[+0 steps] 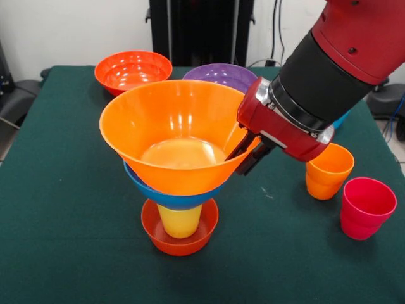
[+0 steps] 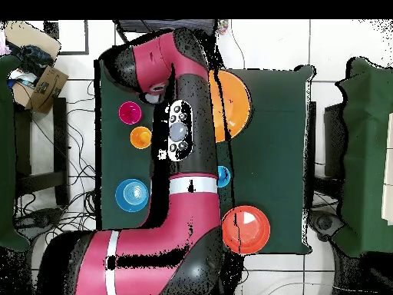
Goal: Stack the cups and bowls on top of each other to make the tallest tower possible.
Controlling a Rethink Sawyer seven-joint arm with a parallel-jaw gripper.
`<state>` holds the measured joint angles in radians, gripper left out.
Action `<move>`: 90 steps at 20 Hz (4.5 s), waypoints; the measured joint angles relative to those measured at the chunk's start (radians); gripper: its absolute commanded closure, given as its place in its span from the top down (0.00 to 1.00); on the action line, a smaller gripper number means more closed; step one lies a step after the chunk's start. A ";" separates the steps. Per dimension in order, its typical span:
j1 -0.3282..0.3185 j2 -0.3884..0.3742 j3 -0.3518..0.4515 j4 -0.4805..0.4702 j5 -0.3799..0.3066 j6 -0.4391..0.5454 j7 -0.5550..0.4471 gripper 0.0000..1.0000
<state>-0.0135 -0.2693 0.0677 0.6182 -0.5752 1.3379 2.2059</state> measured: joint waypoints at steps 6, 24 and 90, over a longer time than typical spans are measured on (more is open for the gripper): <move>0.007 0.006 0.000 0.000 0.000 0.000 0.000 0.00; 0.021 0.006 -0.015 0.000 0.000 0.000 0.000 0.00; 0.021 0.006 -0.061 -0.014 0.040 0.000 0.000 1.00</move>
<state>0.0075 -0.2634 0.0071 0.6041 -0.5350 1.3383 2.2059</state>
